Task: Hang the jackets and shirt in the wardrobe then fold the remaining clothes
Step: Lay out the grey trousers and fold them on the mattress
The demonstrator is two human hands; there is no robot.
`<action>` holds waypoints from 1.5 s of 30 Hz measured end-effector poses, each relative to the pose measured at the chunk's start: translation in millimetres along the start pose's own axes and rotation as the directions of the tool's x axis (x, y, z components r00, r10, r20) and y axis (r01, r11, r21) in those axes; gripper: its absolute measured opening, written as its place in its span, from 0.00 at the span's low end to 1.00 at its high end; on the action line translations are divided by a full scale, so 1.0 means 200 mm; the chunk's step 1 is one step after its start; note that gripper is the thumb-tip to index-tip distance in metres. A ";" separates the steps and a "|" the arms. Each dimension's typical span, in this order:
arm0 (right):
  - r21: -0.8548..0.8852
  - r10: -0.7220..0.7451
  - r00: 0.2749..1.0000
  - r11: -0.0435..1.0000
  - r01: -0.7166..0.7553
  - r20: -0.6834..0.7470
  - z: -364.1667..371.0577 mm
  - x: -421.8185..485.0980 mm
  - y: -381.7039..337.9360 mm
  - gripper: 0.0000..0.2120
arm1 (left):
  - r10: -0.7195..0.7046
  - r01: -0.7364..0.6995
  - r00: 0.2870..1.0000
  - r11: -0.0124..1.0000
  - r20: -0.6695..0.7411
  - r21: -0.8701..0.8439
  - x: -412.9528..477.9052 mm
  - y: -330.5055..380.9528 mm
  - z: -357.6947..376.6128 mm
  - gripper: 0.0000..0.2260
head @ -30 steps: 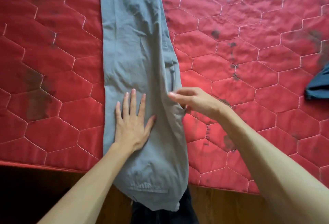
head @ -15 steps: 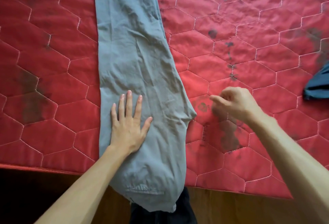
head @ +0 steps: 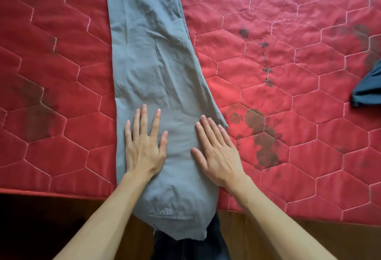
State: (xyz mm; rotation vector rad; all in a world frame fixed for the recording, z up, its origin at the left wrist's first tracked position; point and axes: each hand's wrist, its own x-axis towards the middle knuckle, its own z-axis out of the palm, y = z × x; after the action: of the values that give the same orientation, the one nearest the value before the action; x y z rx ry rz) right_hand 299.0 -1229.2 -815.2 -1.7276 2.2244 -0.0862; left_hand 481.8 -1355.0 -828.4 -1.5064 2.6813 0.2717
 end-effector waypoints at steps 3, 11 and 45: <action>0.071 0.277 0.961 0.958 -0.276 0.001 -0.02 -0.05 0.04 0.31 | -0.066 0.066 0.998 0.998 0.025 -0.004 -0.11 -0.05 -0.02 0.28; 0.187 0.410 0.912 0.896 -0.402 -0.006 -0.09 -0.35 -0.03 0.24 | -0.438 0.451 0.892 0.871 0.108 -0.195 -0.57 -0.14 -0.06 0.34; 0.779 0.314 0.842 0.334 -0.531 0.439 -0.50 -0.73 -0.46 0.35 | -0.257 0.661 0.743 0.140 0.618 -0.737 -0.98 -0.27 -0.61 0.25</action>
State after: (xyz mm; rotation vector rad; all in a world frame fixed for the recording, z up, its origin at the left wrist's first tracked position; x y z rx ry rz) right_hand 388.0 -1128.8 -667.1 -0.4939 1.8041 -0.7631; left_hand 634.0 -1239.2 -689.7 -2.0884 1.4240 2.1293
